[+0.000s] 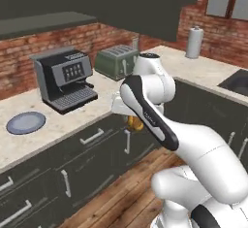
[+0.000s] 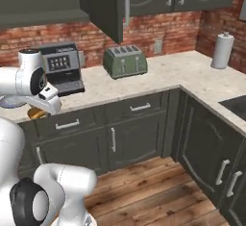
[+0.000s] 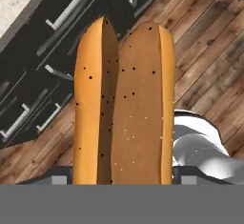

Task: Move the hot dog bun to the plate on the dining table and place the condiment next to that plate. Then navigate to the fridge and take the sausage and place it on the plate as well.

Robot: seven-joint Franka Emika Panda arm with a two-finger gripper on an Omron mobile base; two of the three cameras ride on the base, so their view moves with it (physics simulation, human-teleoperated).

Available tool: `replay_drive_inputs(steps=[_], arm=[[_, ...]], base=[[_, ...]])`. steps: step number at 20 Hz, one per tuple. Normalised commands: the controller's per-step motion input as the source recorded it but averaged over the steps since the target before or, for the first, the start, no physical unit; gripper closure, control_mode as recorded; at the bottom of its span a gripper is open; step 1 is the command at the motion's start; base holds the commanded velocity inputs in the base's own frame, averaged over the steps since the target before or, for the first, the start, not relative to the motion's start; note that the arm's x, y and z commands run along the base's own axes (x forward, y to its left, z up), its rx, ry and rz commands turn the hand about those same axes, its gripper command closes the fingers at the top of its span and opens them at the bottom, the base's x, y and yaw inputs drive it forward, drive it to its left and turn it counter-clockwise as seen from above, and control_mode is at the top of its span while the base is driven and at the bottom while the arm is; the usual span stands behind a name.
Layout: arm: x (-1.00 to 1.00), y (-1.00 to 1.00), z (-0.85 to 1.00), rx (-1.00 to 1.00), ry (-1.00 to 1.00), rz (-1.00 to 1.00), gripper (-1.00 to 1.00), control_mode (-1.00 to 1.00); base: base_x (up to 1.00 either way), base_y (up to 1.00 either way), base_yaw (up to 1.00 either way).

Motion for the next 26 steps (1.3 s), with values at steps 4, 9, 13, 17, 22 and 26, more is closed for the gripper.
replay_drive_inputs(steps=[4, 9, 13, 17, 22, 26], arm=[[0.0, 0.0, 0.0, 0.0, 0.0, 0.0, 1.0, 1.0], [0.0, 0.0, 0.0, 0.0, 0.0, 0.0, 1.0, 1.0], [0.0, 0.0, 0.0, 0.0, 0.0, 0.0, 1.0, 1.0], [0.0, 0.0, 0.0, 0.0, 0.0, 0.0, 1.0, 1.0], [0.0, 0.0, 0.0, 0.0, 0.0, 0.0, 1.0, 1.0], [0.0, 0.0, 0.0, 0.0, 0.0, 0.0, 1.0, 1.0]], base=[[-0.18, 0.0, -0.94], [-0.24, -0.09, -0.88], [-0.22, -0.27, -0.84], [-0.22, -0.36, -0.82], [-0.24, -0.4, -0.8], [-0.24, -0.46, -0.78]])
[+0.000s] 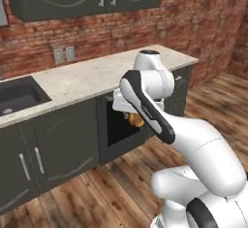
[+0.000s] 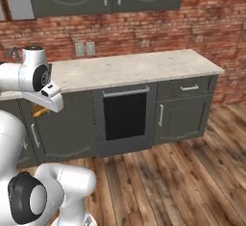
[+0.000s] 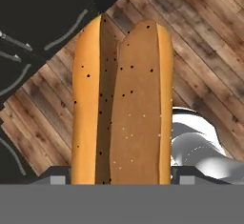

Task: Move the hot dog bun to the plate on the dining table and place the condiment next to that plate. Then navigate to the fridge and take the sausage and place it on the plate as well.

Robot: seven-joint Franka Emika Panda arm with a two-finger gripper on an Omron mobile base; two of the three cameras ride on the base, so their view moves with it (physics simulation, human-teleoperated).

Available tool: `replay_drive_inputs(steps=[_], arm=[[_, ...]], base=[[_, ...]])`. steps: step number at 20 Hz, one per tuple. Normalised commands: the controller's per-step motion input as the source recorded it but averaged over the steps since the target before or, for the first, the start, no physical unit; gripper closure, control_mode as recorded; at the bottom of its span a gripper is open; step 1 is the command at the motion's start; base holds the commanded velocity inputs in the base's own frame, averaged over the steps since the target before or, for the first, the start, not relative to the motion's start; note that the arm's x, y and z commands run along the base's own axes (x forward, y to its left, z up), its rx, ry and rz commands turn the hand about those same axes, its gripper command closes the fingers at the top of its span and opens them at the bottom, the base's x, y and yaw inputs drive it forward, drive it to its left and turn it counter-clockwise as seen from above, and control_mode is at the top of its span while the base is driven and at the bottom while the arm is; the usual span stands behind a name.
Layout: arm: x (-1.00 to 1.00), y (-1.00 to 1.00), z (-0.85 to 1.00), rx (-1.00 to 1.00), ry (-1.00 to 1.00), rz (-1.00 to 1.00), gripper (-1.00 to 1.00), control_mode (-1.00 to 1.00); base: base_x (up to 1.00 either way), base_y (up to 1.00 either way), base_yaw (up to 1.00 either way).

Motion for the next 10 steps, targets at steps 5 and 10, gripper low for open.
replay_drive_inputs(steps=[5, 10], arm=[[0.0, 0.0, 0.0, 0.0, 0.0, 0.0, 1.0, 1.0], [0.0, 0.0, 0.0, 0.0, 0.0, 0.0, 1.0, 1.0]], base=[[-0.24, -0.45, -0.78], [-0.24, -0.44, -0.78]])
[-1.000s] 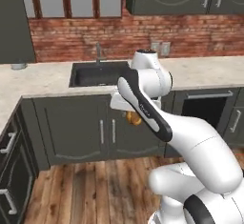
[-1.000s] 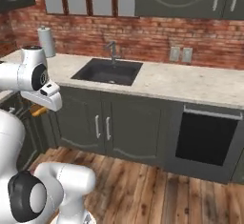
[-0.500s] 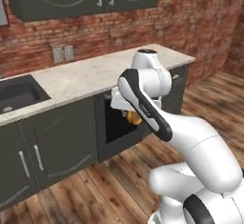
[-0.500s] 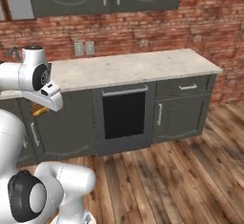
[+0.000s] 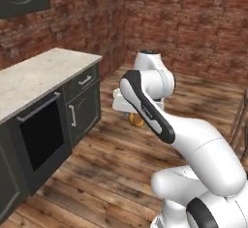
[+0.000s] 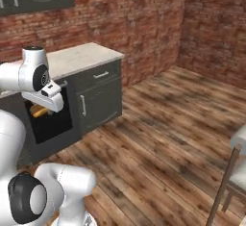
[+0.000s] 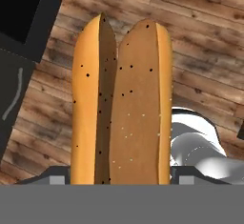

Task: Move the hot dog bun to the plate on the dining table and place the condiment next to that plate. Then navigate to the fridge and take the sausage and place it on the plate as well.

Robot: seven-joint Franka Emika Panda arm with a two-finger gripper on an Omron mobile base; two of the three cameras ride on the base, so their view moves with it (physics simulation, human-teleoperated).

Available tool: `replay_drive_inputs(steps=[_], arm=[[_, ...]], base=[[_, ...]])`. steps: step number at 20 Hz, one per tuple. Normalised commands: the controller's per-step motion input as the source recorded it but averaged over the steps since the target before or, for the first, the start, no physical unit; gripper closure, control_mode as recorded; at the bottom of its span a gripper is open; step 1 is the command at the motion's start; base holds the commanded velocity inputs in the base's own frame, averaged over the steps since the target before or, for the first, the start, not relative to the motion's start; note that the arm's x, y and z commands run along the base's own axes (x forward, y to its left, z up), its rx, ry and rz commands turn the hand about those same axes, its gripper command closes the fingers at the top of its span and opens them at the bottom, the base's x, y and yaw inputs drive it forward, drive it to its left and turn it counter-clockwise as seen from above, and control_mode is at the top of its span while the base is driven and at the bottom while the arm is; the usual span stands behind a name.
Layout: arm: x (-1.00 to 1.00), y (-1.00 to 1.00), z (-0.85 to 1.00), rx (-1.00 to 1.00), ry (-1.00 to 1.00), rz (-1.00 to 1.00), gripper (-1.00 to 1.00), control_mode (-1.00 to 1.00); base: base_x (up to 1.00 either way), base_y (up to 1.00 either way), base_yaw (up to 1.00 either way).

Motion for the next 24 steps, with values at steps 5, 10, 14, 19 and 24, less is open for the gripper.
replay_drive_inputs(steps=[5, 10, 14, 19, 24], arm=[[0.0, 0.0, 0.0, 0.0, 0.0, 0.0, 1.0, 1.0], [0.0, 0.0, 0.0, 0.0, 0.0, 0.0, 1.0, 1.0], [0.0, 0.0, 0.0, 0.0, 0.0, 0.0, 1.0, 1.0], [0.0, 0.0, 0.0, 0.0, 0.0, 0.0, 1.0, 1.0], [0.0, 0.0, 0.0, 0.0, 0.0, 0.0, 1.0, 1.0]], base=[[-0.21, -0.36, -0.77], [-0.18, -0.31, -0.76], [-0.1, 0.03, -0.62], [-0.04, 0.14, -0.46], [-0.66, -0.41, -0.34]])
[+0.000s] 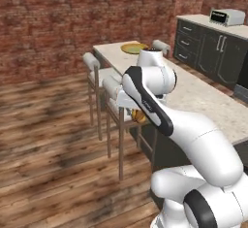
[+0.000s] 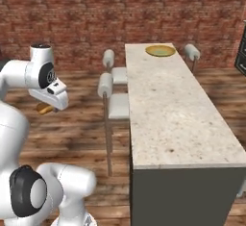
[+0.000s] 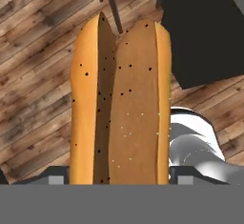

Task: Move the hot dog bun to the plate on the dining table and place the condiment next to that plate. Then navigate to the fridge and take the sausage and place it on the plate as well.

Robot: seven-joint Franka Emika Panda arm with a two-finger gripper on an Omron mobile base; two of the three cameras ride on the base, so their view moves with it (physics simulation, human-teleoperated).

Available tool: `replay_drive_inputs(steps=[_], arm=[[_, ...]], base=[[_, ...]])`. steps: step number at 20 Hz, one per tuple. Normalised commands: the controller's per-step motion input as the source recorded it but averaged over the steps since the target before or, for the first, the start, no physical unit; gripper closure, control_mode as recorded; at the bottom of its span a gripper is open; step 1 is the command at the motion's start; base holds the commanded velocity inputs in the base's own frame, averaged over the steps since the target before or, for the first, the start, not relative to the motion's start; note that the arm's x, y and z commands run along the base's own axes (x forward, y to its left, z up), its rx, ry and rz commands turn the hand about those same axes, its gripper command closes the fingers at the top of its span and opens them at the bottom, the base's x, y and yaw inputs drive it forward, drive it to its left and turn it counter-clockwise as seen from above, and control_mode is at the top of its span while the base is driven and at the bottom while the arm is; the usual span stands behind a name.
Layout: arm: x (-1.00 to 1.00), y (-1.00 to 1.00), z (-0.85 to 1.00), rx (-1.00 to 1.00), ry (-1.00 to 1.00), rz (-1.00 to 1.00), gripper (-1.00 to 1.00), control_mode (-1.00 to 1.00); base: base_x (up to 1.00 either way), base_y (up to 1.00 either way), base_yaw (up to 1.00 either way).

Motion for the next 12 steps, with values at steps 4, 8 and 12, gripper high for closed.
replay_drive_inputs(steps=[4, 8, 12], arm=[[0.0, 0.0, 0.0, 0.0, 0.0, 0.0, 1.0, 1.0], [0.0, 0.0, 0.0, 0.0, 0.0, 0.0, 1.0, 1.0], [0.0, 0.0, 0.0, 0.0, 0.0, 0.0, 1.0, 1.0]], base=[[-0.78, -0.99, -0.28], [0.12, -1.0, -0.08], [0.4, -1.0, 0.13]])
